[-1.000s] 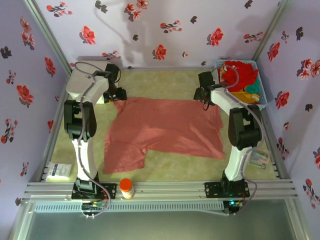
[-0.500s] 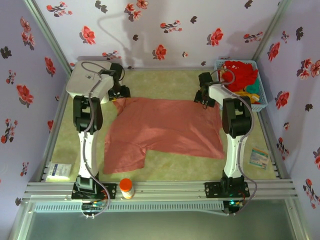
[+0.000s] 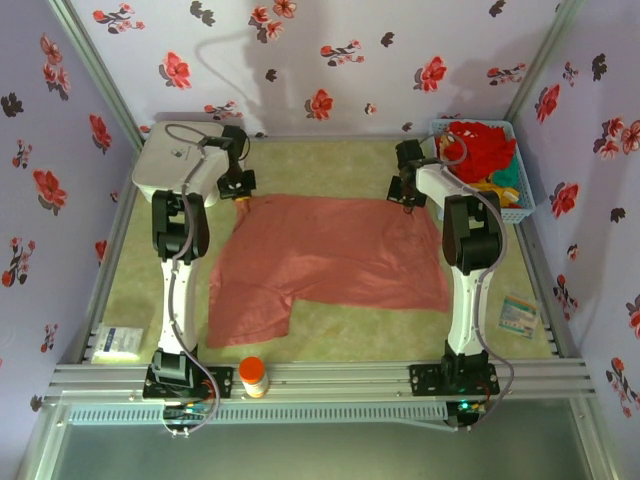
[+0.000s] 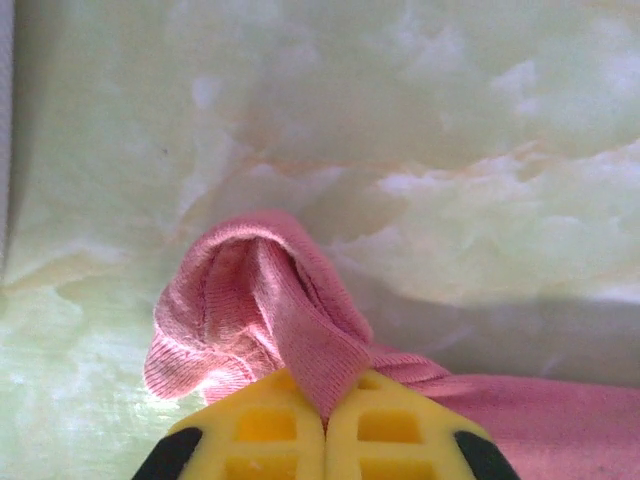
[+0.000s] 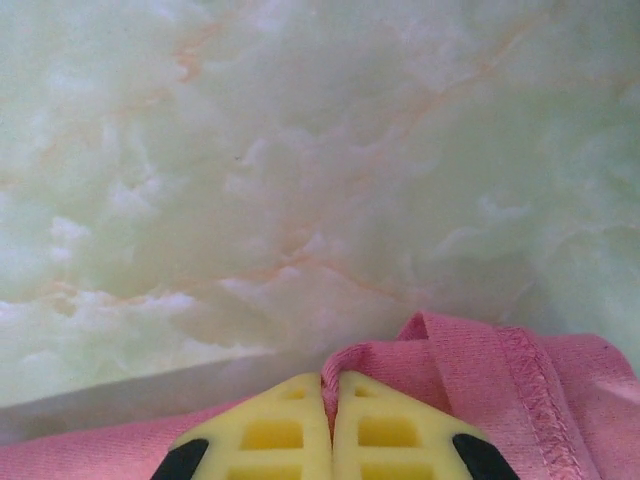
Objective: Fold and stack the t-shirts
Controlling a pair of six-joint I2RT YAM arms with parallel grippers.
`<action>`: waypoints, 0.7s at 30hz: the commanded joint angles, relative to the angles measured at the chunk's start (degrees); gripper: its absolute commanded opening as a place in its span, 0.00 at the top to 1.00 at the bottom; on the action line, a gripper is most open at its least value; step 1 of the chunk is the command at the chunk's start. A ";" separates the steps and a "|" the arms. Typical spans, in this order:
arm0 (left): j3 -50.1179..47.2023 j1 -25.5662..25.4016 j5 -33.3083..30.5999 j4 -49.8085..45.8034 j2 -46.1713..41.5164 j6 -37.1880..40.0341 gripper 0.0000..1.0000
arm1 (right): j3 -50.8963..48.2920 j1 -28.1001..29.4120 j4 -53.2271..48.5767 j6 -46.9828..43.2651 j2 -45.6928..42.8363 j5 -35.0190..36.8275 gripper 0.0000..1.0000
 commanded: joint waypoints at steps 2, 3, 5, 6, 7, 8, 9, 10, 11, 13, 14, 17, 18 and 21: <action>2.23 0.66 -1.28 -2.31 -2.66 0.57 1.00 | 0.19 1.24 0.63 -0.68 -5.02 3.54 1.00; 2.10 0.66 -1.84 -2.60 -3.69 0.70 1.00 | -0.30 1.48 0.74 -0.76 -6.19 4.21 1.00; 1.28 0.66 -3.10 -3.19 -6.53 1.30 1.00 | -2.63 2.07 1.69 -0.89 -9.96 6.35 1.00; 0.46 0.66 -3.77 -3.12 -8.13 1.51 1.00 | -3.82 2.35 2.38 -0.92 -11.75 7.27 1.00; -0.75 0.66 -4.69 -2.89 -10.24 1.70 1.00 | -5.75 2.78 3.11 -0.85 -14.17 8.26 1.00; -2.73 0.66 -5.31 -2.37 -12.56 1.72 1.00 | -7.64 3.03 3.71 -0.74 -16.37 9.36 1.00; -4.79 0.66 -5.62 -1.55 -14.83 1.72 1.00 | -9.36 3.44 4.10 -0.72 -18.74 10.21 1.00; -7.31 0.66 -5.86 -0.48 -17.54 1.64 1.00 | -11.39 3.88 4.54 -0.65 -21.08 11.49 1.00; -10.15 0.57 -5.93 0.44 -20.23 1.49 1.00 | -13.92 4.21 4.80 -0.28 -23.69 12.57 1.00; -15.32 0.18 -6.59 1.65 -25.45 1.15 1.00 | -18.50 5.00 5.70 0.39 -28.46 13.91 1.00; -18.52 -0.15 -7.36 2.69 -28.55 0.98 1.00 | -21.06 5.51 6.03 0.79 -30.91 14.01 1.00; -31.09 -1.14 -8.44 7.82 -37.81 -0.56 1.00 | -27.96 7.59 6.02 2.84 -37.10 18.06 1.00; -34.94 -1.52 -8.70 9.38 -40.69 -1.21 1.00 | -29.92 8.34 5.99 3.96 -38.79 18.31 1.00; -45.63 -3.55 -10.56 12.51 -48.34 -2.94 1.00 | -36.89 12.36 5.70 6.68 -43.57 19.58 1.00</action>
